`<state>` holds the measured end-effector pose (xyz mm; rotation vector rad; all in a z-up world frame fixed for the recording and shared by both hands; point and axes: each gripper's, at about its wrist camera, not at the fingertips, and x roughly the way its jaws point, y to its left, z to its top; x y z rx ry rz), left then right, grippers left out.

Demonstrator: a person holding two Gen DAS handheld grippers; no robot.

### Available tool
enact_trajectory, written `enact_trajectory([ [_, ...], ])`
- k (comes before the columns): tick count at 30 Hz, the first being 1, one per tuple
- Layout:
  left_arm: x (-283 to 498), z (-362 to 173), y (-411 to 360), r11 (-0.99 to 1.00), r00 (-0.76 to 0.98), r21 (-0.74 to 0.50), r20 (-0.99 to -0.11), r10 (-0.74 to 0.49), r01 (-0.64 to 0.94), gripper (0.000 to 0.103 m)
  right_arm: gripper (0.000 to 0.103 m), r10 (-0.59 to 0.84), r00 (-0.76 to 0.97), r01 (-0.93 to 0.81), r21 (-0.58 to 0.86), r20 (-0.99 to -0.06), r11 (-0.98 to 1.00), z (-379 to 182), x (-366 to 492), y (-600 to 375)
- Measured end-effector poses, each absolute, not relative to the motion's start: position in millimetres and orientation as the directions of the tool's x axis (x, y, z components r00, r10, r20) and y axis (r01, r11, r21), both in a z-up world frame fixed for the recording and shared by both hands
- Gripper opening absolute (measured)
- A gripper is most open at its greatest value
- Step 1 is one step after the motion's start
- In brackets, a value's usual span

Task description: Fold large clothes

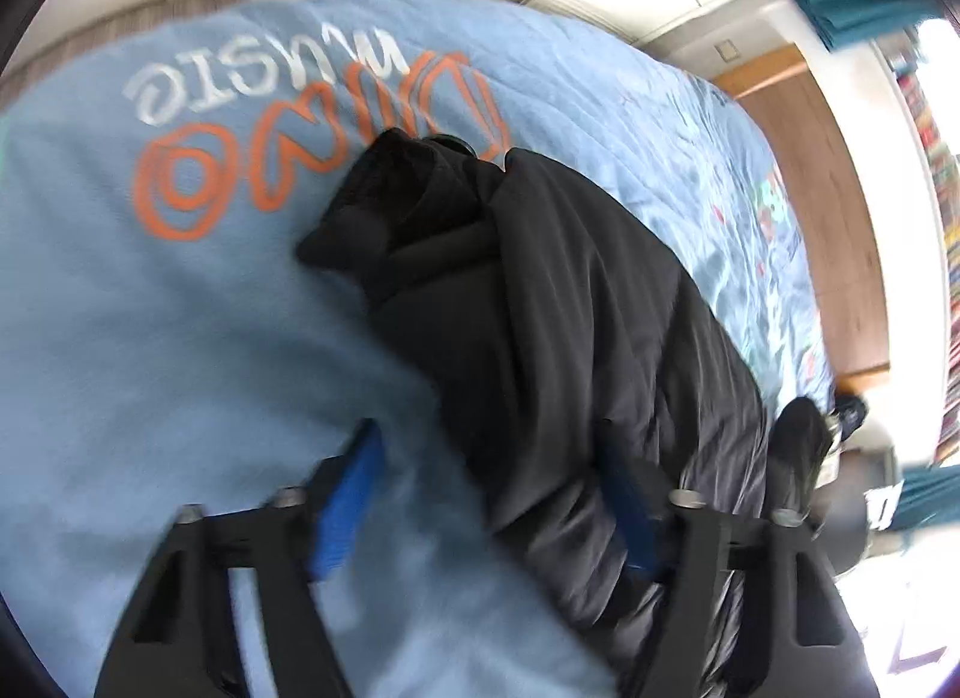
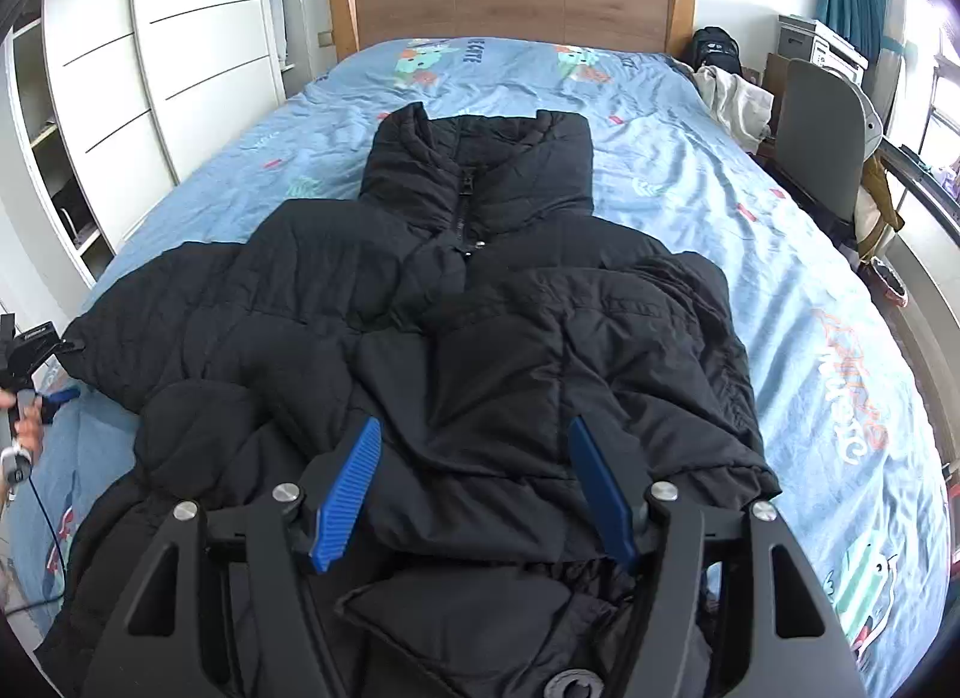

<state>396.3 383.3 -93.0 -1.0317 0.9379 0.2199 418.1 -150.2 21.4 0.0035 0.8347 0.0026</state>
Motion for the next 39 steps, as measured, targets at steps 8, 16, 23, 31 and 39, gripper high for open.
enact_trajectory([
  [8, 402.5, -89.8, 379.4, 0.452, 0.658, -0.721, -0.681, -0.323, -0.524, 0.011, 0.064, -0.005, 0.673, 0.017, 0.008, -0.739, 1.0, 18.8, 412.6, -166.2],
  [16, 406.2, -59.2, 365.2, 0.512, 0.688, -0.714, -0.666, -0.288, -0.478, 0.01, 0.064, -0.007, 0.693, 0.041, 0.029, -0.721, 0.999, 27.6, 390.8, -186.1],
  [23, 412.4, 8.5, 309.7, 0.663, 0.714, -0.67, -0.639, -0.286, -0.333, 0.01, 0.064, -0.015, 0.715, 0.065, 0.046, -0.699, 0.997, 40.0, 365.0, -211.1],
  [31, 409.0, 82.9, 201.6, 0.799, 0.716, -0.599, -0.582, -0.386, -0.057, 0.01, 0.064, -0.029, 0.745, 0.094, 0.062, -0.666, 0.994, 52.2, 329.8, -245.8],
  [39, 409.2, 92.7, 85.3, 0.854, 0.635, -0.506, -0.623, -0.457, 0.119, 0.01, 0.064, -0.049, 0.764, 0.147, 0.099, -0.643, 0.984, 56.1, 299.7, -285.3],
])
